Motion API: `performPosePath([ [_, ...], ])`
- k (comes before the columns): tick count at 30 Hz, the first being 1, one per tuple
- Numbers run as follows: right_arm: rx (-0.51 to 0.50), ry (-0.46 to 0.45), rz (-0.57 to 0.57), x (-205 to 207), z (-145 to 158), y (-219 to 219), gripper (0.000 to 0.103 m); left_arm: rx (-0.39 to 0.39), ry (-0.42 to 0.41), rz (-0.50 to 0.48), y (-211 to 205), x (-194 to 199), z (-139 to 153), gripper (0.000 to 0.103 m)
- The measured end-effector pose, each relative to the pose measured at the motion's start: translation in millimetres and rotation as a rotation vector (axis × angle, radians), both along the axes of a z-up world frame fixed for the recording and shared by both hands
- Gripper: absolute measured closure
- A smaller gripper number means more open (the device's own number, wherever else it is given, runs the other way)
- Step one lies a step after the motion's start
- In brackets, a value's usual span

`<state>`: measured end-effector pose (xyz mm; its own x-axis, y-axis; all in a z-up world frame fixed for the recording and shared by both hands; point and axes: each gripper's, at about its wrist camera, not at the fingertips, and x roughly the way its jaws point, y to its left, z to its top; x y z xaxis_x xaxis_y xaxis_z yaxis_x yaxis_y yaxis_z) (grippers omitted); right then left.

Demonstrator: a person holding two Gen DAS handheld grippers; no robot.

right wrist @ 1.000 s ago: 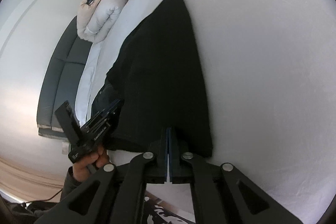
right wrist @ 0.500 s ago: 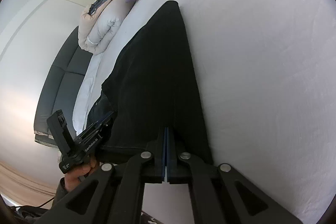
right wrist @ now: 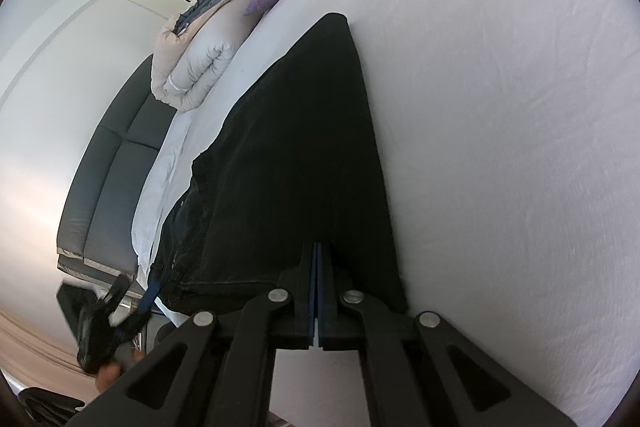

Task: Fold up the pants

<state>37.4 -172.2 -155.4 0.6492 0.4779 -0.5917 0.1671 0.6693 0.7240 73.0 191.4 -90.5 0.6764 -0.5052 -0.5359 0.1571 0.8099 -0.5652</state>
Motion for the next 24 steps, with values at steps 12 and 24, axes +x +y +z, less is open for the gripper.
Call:
performPosePath([
  [12,0.027,-0.002,-0.02,-1,-4,-3,0.103,-0.45,0.162,0.359,126,-6,-54,0.014],
  [24,0.035,-0.002,-0.019,-2,-3,-8,0.103,-0.598,0.16,0.355,140,34,-79,0.017],
])
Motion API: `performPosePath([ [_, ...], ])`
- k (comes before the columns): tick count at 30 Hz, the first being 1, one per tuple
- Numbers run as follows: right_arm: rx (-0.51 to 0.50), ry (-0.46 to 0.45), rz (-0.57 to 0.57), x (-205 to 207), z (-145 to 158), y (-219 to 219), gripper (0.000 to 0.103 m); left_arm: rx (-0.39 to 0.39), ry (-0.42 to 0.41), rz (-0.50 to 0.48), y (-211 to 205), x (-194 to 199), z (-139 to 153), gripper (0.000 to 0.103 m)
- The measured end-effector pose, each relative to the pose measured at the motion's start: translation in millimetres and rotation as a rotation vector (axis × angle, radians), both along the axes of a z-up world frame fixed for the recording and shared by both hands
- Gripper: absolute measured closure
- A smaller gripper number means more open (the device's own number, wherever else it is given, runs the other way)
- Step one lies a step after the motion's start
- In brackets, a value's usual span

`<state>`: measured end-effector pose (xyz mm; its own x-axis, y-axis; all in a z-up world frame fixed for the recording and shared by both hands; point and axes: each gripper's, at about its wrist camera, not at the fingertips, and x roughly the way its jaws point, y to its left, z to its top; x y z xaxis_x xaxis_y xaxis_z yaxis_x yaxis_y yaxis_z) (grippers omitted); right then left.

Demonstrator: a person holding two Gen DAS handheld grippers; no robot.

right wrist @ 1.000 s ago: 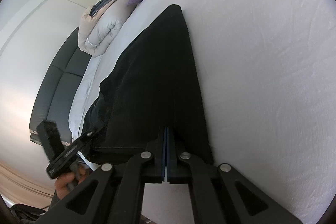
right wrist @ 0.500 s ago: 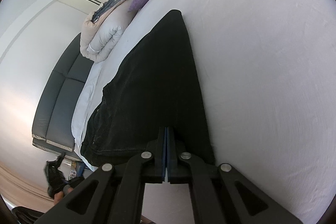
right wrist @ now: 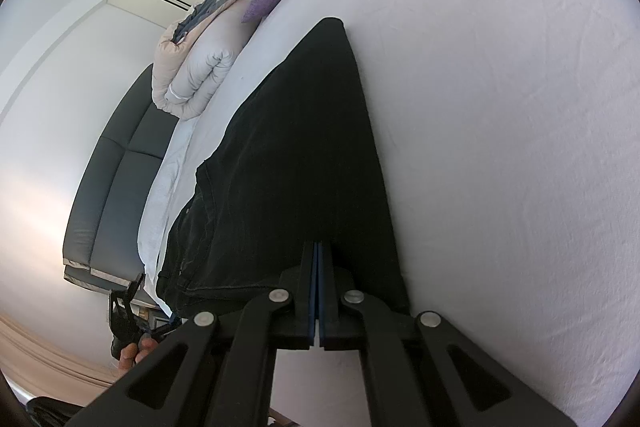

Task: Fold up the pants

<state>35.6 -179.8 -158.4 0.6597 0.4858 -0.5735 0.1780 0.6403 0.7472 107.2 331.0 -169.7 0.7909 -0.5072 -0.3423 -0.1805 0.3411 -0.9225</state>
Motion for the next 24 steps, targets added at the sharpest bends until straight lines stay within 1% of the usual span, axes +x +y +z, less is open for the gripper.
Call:
performPosePath([
  [1,0.001,0.001,0.0,0,0,-1,0.103,-0.003,0.002,-0.002,0,3,0,0.029],
  [2,0.005,0.003,-0.001,0,0,-1,0.103,-0.006,0.012,-0.006,0,7,-1,0.038],
  [3,0.008,0.005,-0.001,0,1,-2,0.103,-0.022,0.024,-0.013,1,10,-4,0.057],
  [4,0.01,0.009,-0.003,-1,2,-2,0.103,-0.042,0.036,-0.015,3,12,-7,0.072],
  [5,0.005,0.015,-0.004,-1,5,-3,0.103,-0.055,0.046,-0.012,5,15,-10,0.073],
  [7,-0.014,0.03,-0.006,-1,13,-1,0.103,-0.064,0.046,-0.008,7,14,-13,0.082],
  [8,-0.033,0.035,-0.006,-1,19,1,0.098,-0.051,0.043,-0.01,7,14,-12,0.083],
  [9,-0.052,0.033,-0.001,0,28,4,0.097,-0.037,0.04,-0.011,6,15,-12,0.085],
  [12,-0.071,0.008,0.046,11,54,17,0.096,0.025,0.012,-0.016,4,16,0,0.089],
  [14,-0.092,-0.014,0.109,30,73,35,0.093,0.092,-0.006,-0.025,0,18,10,0.089],
  [17,-0.099,-0.018,0.21,68,88,67,0.091,0.159,-0.029,-0.035,-8,22,23,0.089],
  [19,-0.082,0.007,0.27,99,87,90,0.091,0.205,-0.043,-0.042,-11,24,30,0.089],
  [21,-0.078,0.033,0.317,125,81,110,0.091,0.237,-0.053,-0.05,-15,24,37,0.089],
  [24,-0.09,0.099,0.367,161,62,137,0.091,0.293,-0.072,-0.067,-20,21,45,0.089],
])
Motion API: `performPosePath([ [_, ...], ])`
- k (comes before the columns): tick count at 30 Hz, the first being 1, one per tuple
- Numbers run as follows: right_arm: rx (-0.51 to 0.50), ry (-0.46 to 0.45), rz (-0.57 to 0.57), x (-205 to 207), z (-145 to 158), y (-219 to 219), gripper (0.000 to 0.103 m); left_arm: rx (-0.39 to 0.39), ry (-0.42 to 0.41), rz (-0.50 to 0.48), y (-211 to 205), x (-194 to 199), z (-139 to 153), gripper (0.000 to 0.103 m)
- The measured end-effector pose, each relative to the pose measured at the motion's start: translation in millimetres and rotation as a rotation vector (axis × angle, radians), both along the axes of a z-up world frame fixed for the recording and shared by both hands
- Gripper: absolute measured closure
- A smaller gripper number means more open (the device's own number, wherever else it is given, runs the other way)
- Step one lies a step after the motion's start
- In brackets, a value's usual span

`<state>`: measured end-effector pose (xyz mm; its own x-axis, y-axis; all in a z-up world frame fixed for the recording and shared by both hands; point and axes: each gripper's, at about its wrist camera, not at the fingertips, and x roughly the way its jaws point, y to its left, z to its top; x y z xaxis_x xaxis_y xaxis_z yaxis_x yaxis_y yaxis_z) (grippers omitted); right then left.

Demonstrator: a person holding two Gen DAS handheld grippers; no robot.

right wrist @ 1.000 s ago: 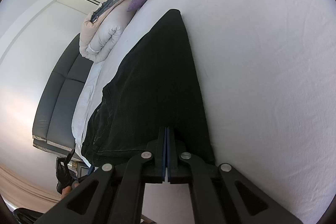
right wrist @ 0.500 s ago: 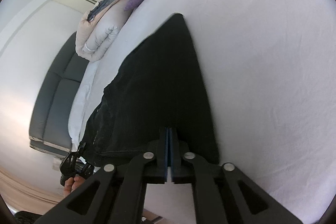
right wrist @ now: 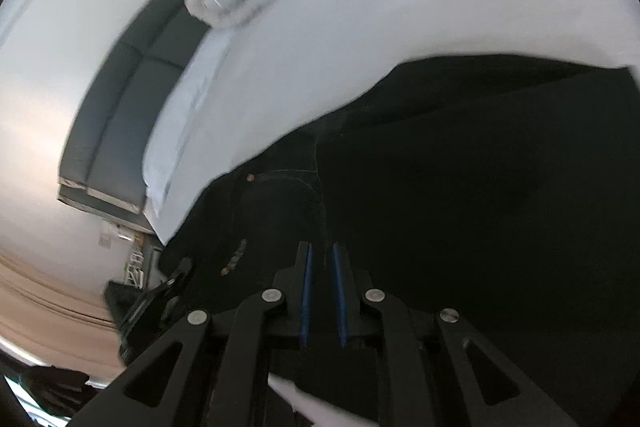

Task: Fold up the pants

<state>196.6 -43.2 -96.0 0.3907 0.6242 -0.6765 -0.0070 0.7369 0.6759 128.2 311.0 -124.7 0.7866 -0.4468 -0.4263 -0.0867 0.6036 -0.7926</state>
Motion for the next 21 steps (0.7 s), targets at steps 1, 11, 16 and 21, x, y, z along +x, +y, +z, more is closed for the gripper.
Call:
performPosePath([
  [1,0.003,0.02,0.015,7,-7,5,0.091,0.02,-0.006,-0.005,-3,0,4,0.089],
  [11,0.031,0.12,0.007,37,-60,6,0.103,0.188,-0.071,-0.059,-20,-17,29,0.089],
  [16,0.002,0.079,0.003,31,-67,7,0.103,0.315,-0.119,-0.106,-46,-12,53,0.089],
  [21,0.113,0.055,-0.002,20,-64,-12,0.1,0.448,-0.186,-0.203,-94,0,84,0.089],
])
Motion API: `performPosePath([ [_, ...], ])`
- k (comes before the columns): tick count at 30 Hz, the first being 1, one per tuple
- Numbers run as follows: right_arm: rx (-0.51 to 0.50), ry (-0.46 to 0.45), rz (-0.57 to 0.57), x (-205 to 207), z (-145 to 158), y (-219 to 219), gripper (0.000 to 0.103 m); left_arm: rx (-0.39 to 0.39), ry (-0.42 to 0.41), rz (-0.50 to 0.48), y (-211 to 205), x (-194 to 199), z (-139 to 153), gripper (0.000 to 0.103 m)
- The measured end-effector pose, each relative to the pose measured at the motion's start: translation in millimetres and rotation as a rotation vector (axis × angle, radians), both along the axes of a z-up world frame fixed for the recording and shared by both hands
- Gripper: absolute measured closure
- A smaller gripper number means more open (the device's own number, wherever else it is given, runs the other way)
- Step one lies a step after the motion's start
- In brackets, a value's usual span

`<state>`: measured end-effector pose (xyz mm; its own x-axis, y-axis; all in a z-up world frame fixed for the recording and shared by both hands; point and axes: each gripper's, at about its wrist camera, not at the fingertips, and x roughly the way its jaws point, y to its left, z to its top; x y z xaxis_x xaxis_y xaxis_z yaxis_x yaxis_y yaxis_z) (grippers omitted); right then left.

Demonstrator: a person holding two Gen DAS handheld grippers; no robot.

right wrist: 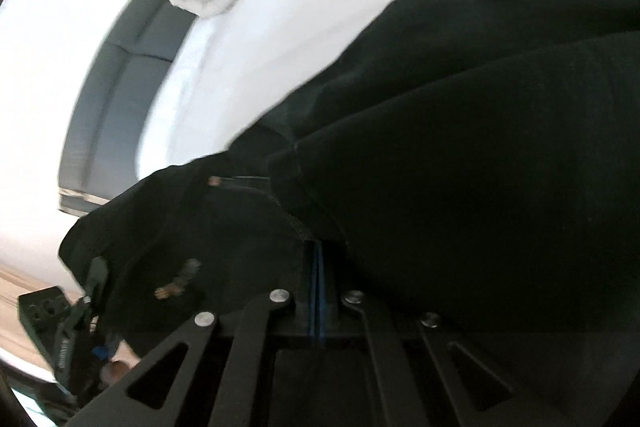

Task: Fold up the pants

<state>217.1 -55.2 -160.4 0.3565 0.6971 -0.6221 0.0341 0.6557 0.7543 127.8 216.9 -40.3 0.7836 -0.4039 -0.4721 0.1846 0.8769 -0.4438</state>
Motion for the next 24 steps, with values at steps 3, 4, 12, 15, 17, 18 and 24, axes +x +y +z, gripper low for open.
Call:
performPosePath([
  [3,0.155,-0.082,-0.087,-21,18,-45,0.044,0.135,-0.042,-0.113,-54,5,19,0.089],
  [4,0.192,-0.11,-0.118,-28,23,-61,0.032,0.187,-0.052,-0.156,-76,5,22,0.089],
  [12,0.36,-0.101,-0.252,-76,4,-175,0.02,0.649,-0.072,-0.488,-249,-28,-44,0.089],
  [15,0.347,-0.109,-0.207,-83,1,-173,0.02,0.742,-0.1,-0.526,-273,-47,-61,0.089],
  [17,0.272,-0.098,-0.159,-80,5,-160,0.02,0.789,-0.139,-0.528,-282,-57,-61,0.089],
  [18,0.245,-0.087,-0.148,-76,8,-159,0.02,0.791,-0.147,-0.529,-284,-60,-59,0.089],
  [24,0.252,-0.059,-0.091,-65,13,-149,0.019,0.8,-0.233,-0.53,-280,-83,-50,0.089],
])
